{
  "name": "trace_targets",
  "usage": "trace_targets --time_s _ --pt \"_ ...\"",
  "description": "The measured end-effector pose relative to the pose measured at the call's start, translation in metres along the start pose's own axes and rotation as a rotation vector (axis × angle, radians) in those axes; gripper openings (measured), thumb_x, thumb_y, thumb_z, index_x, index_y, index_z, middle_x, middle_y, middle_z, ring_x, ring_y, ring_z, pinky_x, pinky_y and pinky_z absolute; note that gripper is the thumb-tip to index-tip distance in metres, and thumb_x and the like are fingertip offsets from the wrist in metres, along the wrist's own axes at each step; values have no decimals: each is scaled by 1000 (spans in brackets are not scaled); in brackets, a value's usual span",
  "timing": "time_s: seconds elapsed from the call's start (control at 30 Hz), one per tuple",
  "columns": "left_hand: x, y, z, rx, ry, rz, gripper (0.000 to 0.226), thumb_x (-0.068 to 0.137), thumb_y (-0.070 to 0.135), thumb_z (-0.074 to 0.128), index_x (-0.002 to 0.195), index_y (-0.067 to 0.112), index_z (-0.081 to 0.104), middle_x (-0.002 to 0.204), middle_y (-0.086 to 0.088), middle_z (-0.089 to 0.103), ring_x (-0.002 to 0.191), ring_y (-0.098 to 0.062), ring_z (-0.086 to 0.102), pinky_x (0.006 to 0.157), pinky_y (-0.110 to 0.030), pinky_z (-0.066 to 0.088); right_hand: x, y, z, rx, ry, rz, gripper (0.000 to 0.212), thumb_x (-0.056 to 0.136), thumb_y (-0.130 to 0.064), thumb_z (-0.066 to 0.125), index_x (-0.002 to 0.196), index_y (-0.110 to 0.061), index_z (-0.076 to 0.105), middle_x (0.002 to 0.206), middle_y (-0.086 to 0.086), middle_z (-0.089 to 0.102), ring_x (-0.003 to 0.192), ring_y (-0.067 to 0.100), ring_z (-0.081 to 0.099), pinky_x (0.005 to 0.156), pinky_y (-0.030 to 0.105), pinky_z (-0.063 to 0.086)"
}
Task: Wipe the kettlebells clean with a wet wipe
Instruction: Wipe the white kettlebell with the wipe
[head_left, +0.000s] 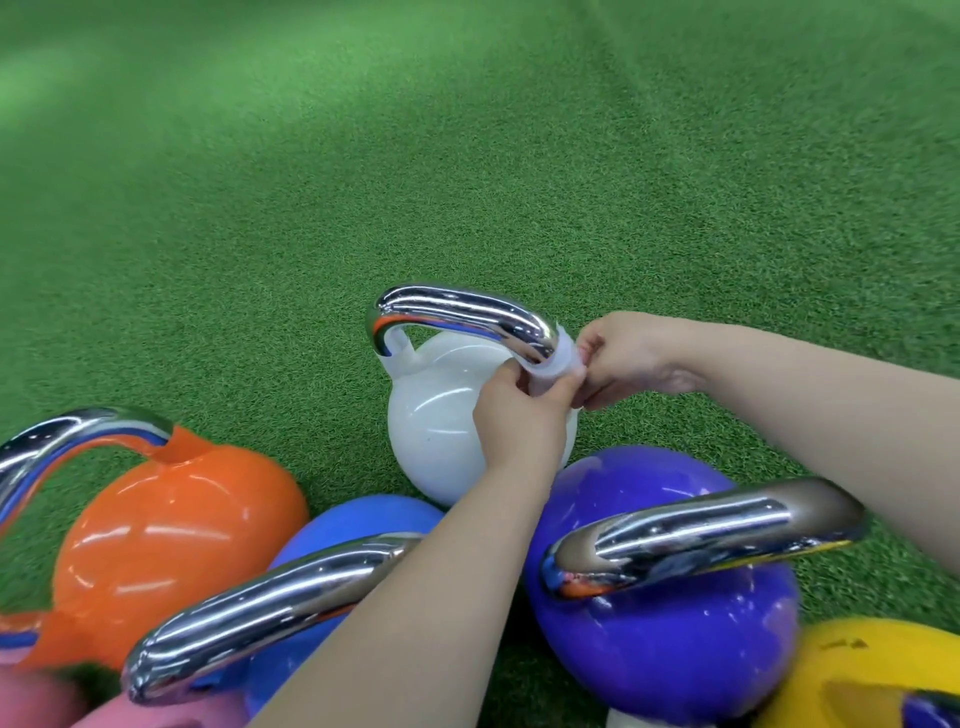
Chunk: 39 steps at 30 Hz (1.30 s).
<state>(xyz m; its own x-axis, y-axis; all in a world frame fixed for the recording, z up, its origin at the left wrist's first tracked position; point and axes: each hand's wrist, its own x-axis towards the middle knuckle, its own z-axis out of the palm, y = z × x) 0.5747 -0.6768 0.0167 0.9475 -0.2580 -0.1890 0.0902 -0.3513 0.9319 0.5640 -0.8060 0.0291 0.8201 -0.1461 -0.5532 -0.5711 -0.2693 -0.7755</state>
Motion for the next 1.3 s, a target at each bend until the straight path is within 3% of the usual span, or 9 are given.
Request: trace_targets --time_s 0.23,0.33,0.4,0.47,0.6,0.8,0.97,1.1,1.3 --pt "-5 15 -1 -110 2 -96 21 84 37 65 80 16 61 70 7 59 65 -8 51 61 -22 37 -26 -21 -2 259 131 -99 7 85 0 59 88 0 64 75 12 65 66 15 61 75 26 54" --pt "-5 22 -5 -232 47 -161 34 85 37 63 62 16 51 59 6 49 55 -6 41 48 -12 33 -31 -27 1 157 118 -157 30 91 -13 55 106 12 62 97 26 67 77 20 62 94 39 49" --pt "-3 25 -11 -335 69 -206 35 85 38 63 59 17 54 62 4 54 63 -10 49 57 -10 40 -34 -33 4 84 114 -224 36 92 -22 54 105 10 63 112 33 58 95 31 64 101 49 41" --pt "3 26 -19 -419 80 -235 36 83 41 65 55 18 61 70 2 63 77 -16 59 79 -24 47 -33 -39 8 -41 154 -314 37 90 -31 56 100 3 67 106 31 60 85 24 61 95 55 44" --pt "11 35 -30 -553 44 -358 21 86 34 62 72 19 60 74 1 63 68 -11 58 65 -20 45 -31 -52 21 -578 294 -421 31 87 -37 58 93 -7 63 73 5 58 69 16 47 63 32 38" --pt "10 58 -50 -817 -47 -547 24 91 36 53 80 15 55 64 0 64 65 -13 59 59 -23 48 -35 -61 14 -691 182 -456 39 78 -28 71 115 -20 61 101 -2 67 95 18 60 85 33 46" --pt "-3 41 -53 -526 217 -247 22 92 27 55 103 9 49 79 2 51 65 -9 54 59 -21 44 -32 -50 10 -517 213 -468 16 80 -24 70 94 -19 65 92 -1 68 88 19 61 82 31 47" --pt "-11 31 -51 -194 99 -8 16 85 29 64 91 21 52 84 2 57 68 -12 54 68 -24 41 -33 -45 17 -477 307 -498 17 77 -31 71 85 -19 62 72 -7 58 66 10 49 64 27 39" --pt "-12 30 -51 136 13 196 19 77 33 71 66 31 56 70 10 48 58 -2 40 55 -15 30 -39 -43 22 -505 344 -544 50 76 -26 65 124 -24 53 106 -6 63 89 11 57 80 30 45"
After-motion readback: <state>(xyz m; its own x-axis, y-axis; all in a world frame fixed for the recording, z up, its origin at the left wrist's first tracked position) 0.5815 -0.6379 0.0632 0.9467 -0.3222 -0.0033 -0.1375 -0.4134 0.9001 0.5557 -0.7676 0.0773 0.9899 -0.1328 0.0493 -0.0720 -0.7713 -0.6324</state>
